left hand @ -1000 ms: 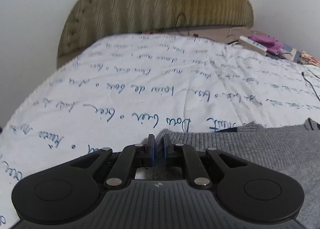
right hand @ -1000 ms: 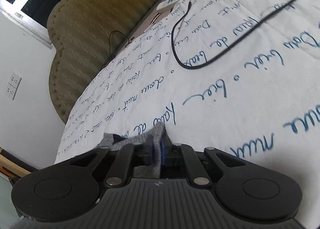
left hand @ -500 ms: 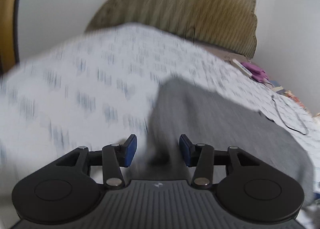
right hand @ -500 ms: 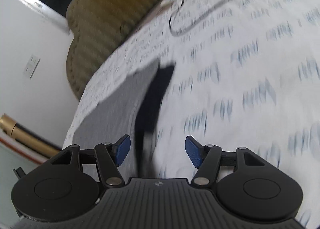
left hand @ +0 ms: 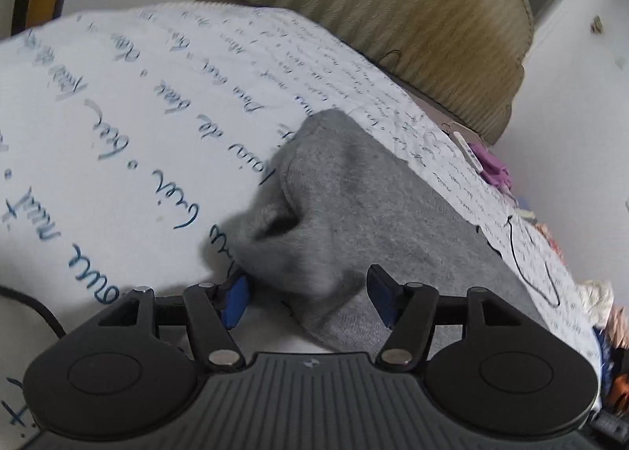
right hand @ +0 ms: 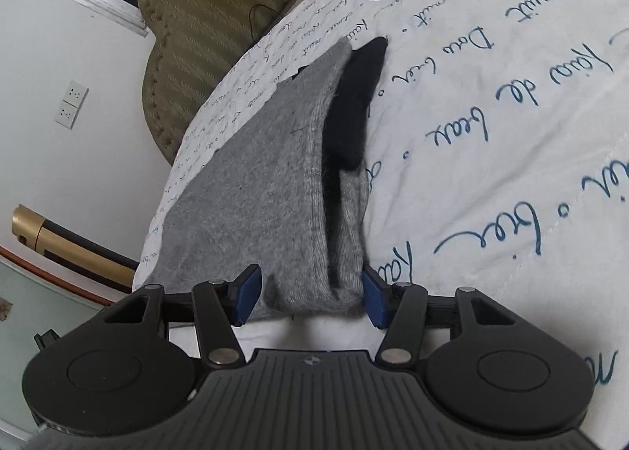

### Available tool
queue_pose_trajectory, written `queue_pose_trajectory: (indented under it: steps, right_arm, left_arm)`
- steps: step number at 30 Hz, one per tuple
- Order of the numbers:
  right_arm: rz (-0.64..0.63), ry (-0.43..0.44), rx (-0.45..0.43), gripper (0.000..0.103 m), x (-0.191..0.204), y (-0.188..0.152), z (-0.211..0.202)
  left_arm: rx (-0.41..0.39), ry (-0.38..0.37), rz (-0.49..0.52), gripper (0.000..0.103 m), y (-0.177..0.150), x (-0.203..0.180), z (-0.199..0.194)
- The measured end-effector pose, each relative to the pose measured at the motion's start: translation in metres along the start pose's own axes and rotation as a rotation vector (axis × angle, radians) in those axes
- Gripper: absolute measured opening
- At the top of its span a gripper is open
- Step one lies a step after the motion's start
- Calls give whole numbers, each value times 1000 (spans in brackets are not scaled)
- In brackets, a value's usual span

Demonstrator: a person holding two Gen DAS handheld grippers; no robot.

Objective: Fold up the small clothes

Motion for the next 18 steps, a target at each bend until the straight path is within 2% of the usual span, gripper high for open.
queue_pose_trajectory:
  steps: [1, 2, 3, 4, 7, 10, 11, 14, 15, 16, 17, 18]
  right_arm:
    - [-8, -9, -4, 38, 0, -1, 2]
    - [-26, -31, -6, 31, 1, -2, 5]
    - [-43, -59, -4, 13, 1, -2, 8]
    - [-42, -67, -14, 13, 2, -2, 8]
    - [-52, -60, -59, 12, 6, 1, -5]
    - [-55, -88, -36, 10, 0, 4, -12]
    - [-58, -116, -19, 12, -6, 3, -8]
    - [-34, -108, -25, 12, -15, 2, -5]
    - [-28, -107, -23, 11, -13, 1, -6]
    - [-34, -110, -16, 24, -10, 0, -8]
    - [-38, -110, -13, 23, -7, 0, -11]
    - [-38, -105, -16, 23, -3, 1, -17]
  left_arm:
    - [-10, 6, 10, 57, 0, -1, 2]
    - [-20, 34, 36, 50, 0, -4, 4]
    - [-25, 75, 66, 22, 0, -7, 6]
    - [-17, 94, 88, 9, 0, -9, 8]
    - [2, 88, 114, 6, 3, -7, 8]
    - [20, 90, 168, 6, 4, -6, 10]
    - [15, 93, 181, 6, 2, -7, 11]
    - [10, 118, 243, 7, 1, -15, 9]
    - [19, 123, 273, 9, 2, -19, 6]
    - [26, 126, 309, 11, 4, -22, 0]
    - [27, 134, 342, 14, 7, -25, -7]
    - [13, 146, 368, 24, 9, -26, -18]
Point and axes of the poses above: each gripper's, at about its wrist camera, not at the fingertips, and z roughly the way its jaws point, x to its left, y to its top, the point moved 1 cm from there along z, roughly the way its jaws point, and after that the axes turned 3 degrees about z, right-handed, at the moved point
